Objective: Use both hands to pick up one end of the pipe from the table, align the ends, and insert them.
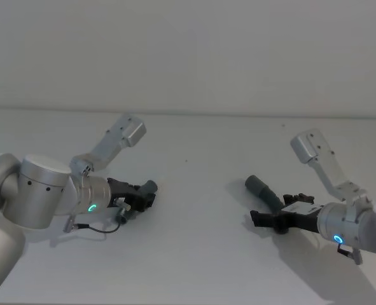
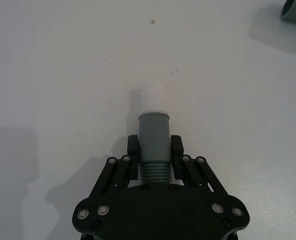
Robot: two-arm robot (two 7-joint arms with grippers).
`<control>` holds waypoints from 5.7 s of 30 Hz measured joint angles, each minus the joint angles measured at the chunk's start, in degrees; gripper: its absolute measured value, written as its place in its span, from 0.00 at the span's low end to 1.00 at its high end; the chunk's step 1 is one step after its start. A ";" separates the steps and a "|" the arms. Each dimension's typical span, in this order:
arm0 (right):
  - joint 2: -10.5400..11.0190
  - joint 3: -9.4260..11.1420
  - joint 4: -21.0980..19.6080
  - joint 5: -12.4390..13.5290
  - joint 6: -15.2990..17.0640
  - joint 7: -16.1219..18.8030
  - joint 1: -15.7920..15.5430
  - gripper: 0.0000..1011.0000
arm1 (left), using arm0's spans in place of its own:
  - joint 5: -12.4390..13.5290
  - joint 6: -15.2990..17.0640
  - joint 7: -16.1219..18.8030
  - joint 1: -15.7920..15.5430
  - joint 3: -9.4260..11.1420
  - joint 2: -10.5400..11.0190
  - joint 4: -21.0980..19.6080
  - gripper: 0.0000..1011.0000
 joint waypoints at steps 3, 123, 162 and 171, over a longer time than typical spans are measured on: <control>-0.07 0.09 0.04 -0.03 0.12 0.01 0.00 0.99 | 0.00 0.00 0.00 0.00 0.00 0.00 0.00 0.36; 11.87 -5.87 -3.65 2.86 -24.58 22.60 5.10 0.28 | 5.18 -26.41 -26.92 -7.57 9.44 17.69 -10.01 0.36; 11.77 -8.61 -2.09 4.00 -22.31 21.71 7.25 0.28 | 3.52 -28.26 -29.45 -9.66 12.56 17.70 -8.73 0.36; 11.73 -9.07 -1.49 4.24 -22.29 21.63 7.93 0.28 | 3.13 -28.53 -30.26 -10.19 13.51 17.40 -8.21 0.36</control>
